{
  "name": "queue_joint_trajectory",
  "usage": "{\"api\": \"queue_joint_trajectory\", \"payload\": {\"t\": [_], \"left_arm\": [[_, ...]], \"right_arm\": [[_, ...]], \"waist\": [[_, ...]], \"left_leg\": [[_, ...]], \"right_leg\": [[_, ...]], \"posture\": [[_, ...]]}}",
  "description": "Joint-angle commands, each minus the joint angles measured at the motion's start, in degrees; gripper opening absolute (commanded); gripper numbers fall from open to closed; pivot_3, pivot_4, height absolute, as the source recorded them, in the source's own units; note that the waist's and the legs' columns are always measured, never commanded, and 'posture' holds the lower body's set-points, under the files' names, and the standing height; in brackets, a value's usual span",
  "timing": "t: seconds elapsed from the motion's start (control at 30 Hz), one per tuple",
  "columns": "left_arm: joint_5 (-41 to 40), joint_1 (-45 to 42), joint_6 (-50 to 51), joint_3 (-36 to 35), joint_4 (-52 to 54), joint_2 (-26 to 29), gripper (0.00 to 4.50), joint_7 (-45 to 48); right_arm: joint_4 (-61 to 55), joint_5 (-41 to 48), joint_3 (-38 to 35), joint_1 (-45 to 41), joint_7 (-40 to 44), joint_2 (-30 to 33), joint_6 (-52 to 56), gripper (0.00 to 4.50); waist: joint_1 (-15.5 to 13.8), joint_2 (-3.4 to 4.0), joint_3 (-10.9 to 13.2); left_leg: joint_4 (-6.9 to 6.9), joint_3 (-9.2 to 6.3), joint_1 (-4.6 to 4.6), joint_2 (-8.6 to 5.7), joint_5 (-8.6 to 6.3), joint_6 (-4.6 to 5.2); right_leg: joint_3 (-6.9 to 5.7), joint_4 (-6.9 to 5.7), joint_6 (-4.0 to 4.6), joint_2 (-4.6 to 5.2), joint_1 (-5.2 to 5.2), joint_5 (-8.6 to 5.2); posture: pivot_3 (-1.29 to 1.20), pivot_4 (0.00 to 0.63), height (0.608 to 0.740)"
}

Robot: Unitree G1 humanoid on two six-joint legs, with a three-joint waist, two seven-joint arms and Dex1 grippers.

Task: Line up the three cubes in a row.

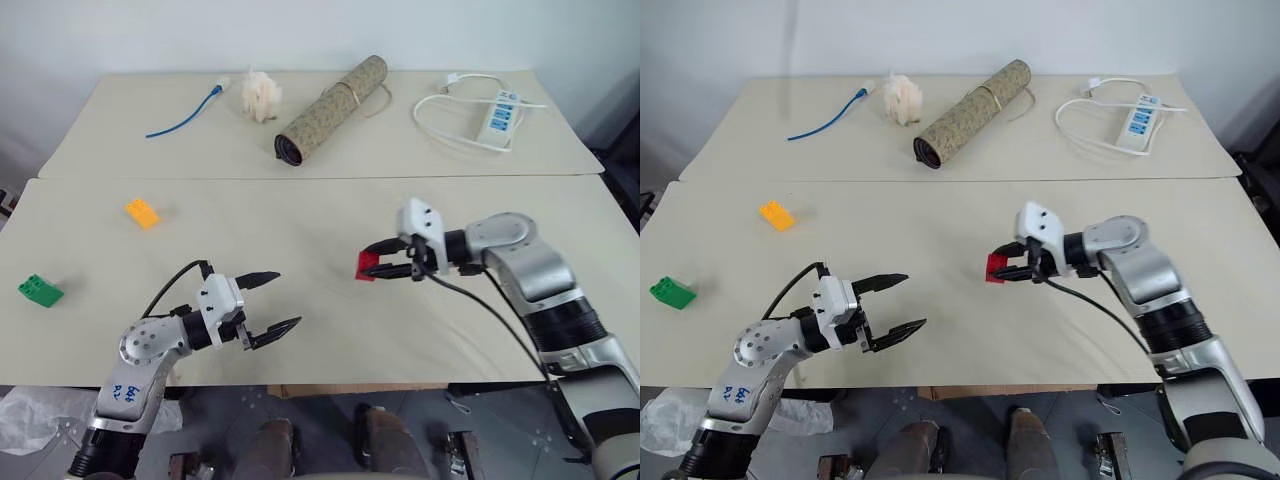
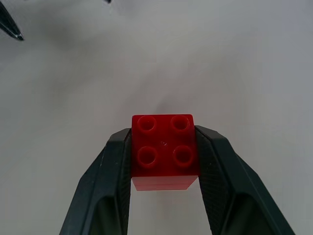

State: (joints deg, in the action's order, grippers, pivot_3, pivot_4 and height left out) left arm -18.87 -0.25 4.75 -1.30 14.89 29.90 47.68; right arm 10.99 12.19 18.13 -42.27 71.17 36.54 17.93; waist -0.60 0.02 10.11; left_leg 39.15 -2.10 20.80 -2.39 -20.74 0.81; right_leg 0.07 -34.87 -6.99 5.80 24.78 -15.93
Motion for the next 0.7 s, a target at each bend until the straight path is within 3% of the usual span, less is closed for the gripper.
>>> {"api": "queue_joint_trajectory", "payload": {"t": [0.03,0.23,0.4,0.53,0.7], "left_arm": [[-0.8,1.8,0.3,-1.5,3.9,0.4,4.5,-1.3],[-0.9,3.5,0.9,-2.8,5.3,0.9,4.5,-2.3],[-1.6,4.5,0.8,-5.5,4.7,0.3,4.5,-4.1],[-4.7,9.8,-1.4,-13.2,2.4,-2.4,4.5,-7.1],[-7.1,18.5,-5.3,-26.6,3.7,-8.8,4.5,-15.7]], "right_arm": [[2.2,-2.1,0.2,-1.4,1.1,-0.8,-3.5,1.46],[4.4,-3.2,-0.2,-1.3,2.0,-2.1,-4.6,1.46],[6.4,-2.8,-1.5,-1.6,2.4,-3.0,-6.0,3.1],[5.0,2.5,-6.5,-1.7,4.8,-3.0,-7.4,4.48],[5.2,11.6,-15.6,3.1,10.8,-4.1,-15.7,4.48]], "waist": [[0.0,0.0,0.0],[0.6,0.0,0.0],[0.7,0.0,0.0],[1.0,0.01,0.0],[0.7,0.0,0.0]], "left_leg": [[0.0,-0.04,0.06,-0.01,-0.01,0.01],[0.03,-0.22,0.32,0.03,0.03,-0.07],[0.04,-0.25,0.33,0.04,0.05,-0.11],[0.04,-0.23,0.37,0.05,0.05,-0.11],[0.04,-0.28,0.39,0.12,0.03,-0.14]], "right_leg": [[-0.11,0.08,0.0,-0.01,0.01,0.0],[-0.74,0.11,0.0,-0.02,0.18,0.0],[-0.76,0.07,0.0,-0.03,0.18,0.0],[-0.74,0.06,0.0,-0.03,0.26,0.0],[-0.82,0.14,0.0,-0.05,0.2,0.0]], "posture": [[0.0,0.15,0.74],[0.0,0.15,0.74],[0.0,0.15,0.74],[0.0,0.15,0.74],[0.0,0.15,0.74]]}}
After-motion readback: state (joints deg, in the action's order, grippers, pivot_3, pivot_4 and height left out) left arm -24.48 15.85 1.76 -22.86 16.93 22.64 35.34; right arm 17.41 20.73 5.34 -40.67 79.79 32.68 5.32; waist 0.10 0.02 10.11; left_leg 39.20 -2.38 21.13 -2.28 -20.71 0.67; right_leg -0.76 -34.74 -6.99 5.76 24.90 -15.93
